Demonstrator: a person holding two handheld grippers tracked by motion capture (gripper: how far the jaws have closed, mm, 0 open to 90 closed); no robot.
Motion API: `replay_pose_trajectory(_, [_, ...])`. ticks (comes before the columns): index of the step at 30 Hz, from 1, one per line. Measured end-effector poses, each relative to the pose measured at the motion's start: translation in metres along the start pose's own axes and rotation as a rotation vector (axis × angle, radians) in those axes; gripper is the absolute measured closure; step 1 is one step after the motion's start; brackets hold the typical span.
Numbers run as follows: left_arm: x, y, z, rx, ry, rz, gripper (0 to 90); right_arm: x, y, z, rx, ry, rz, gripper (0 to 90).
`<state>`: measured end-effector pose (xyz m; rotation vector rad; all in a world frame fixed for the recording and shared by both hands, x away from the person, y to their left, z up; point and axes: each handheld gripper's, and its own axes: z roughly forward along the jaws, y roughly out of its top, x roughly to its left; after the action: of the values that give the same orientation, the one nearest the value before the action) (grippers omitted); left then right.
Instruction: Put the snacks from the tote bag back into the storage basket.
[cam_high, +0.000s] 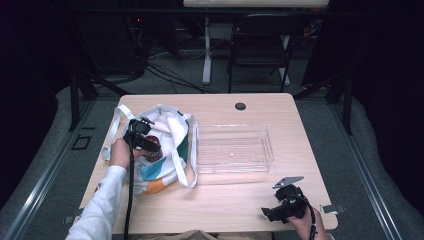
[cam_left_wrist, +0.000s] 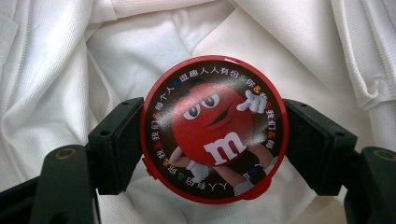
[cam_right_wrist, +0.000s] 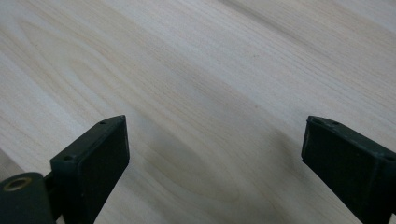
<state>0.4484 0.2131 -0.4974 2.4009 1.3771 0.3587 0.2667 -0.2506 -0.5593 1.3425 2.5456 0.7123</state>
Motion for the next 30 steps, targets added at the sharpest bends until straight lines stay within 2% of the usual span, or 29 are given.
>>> replay_pose_trajectory(15, [0.002, -0.001, -0.006, -0.008, -0.009, -0.001, 25.9, 0.0, 0.0, 0.0, -0.002, -0.011, -0.001, 7.2])
replay_pose_trajectory(20, [0.0, -0.001, -0.012, -0.027, -0.009, -0.004, 25.9, 0.0, 0.0, 0.0, -0.002, -0.012, 0.0, 7.1])
replay_pose_trajectory(30, [0.006, -0.002, -0.023, -0.051, -0.009, -0.02, 25.9, -0.001, 0.0, -0.001, 0.0, -0.015, -0.001, 7.2])
